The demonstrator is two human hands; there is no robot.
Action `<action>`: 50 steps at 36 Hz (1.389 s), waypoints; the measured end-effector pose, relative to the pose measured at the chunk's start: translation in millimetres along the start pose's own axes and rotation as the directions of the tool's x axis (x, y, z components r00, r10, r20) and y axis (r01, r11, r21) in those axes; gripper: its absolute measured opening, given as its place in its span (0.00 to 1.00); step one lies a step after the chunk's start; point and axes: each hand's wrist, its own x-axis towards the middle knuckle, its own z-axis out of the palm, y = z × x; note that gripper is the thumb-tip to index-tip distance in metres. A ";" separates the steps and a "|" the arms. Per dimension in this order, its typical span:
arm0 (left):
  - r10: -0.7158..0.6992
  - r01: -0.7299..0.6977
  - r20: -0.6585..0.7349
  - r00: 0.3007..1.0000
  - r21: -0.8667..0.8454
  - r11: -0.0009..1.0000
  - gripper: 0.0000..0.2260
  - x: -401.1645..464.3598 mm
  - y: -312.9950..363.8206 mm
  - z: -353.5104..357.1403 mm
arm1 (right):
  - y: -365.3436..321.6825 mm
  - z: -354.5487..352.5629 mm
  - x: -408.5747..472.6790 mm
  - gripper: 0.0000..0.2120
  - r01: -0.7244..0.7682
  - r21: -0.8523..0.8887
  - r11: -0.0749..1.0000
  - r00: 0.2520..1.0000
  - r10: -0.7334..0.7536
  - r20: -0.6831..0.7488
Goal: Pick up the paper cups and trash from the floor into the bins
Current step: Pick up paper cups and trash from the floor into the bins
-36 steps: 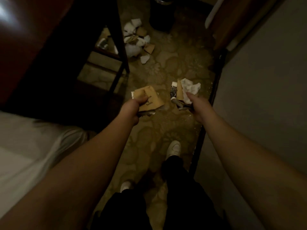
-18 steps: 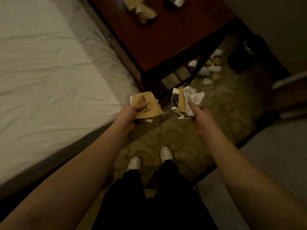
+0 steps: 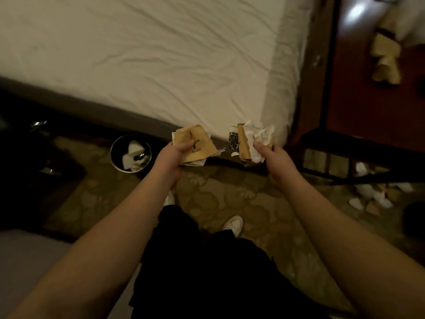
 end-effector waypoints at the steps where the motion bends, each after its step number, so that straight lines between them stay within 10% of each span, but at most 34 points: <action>1: -0.002 0.001 -0.029 1.000 -0.029 1.000 0.13 -1.0 1.6 -16.3 | -3.0 15.2 4.1 0.20 -0.005 -0.029 1.000 1.000 0.006 0.031; 9: -0.038 -0.009 -0.230 0.972 -0.201 0.980 0.09 2.2 9.1 -162.9 | -13.9 157.0 41.0 0.29 0.003 -0.276 0.961 0.961 0.073 0.265; 22: -0.208 0.093 -0.399 0.893 -0.289 0.953 0.16 79.7 26.2 -363.5 | 17.5 369.4 92.8 0.28 -0.142 -0.560 0.816 0.931 0.303 0.206; 31: -0.141 0.113 -0.427 0.893 -0.091 0.989 0.15 185.0 31.9 -409.0 | 64.1 427.8 169.4 0.30 -0.143 -0.687 0.712 0.928 0.338 0.156; 50: -0.031 0.220 -0.362 0.932 0.495 0.841 0.28 421.7 13.6 -425.5 | 177.7 496.3 343.9 0.22 0.369 -0.884 0.288 0.880 0.197 0.432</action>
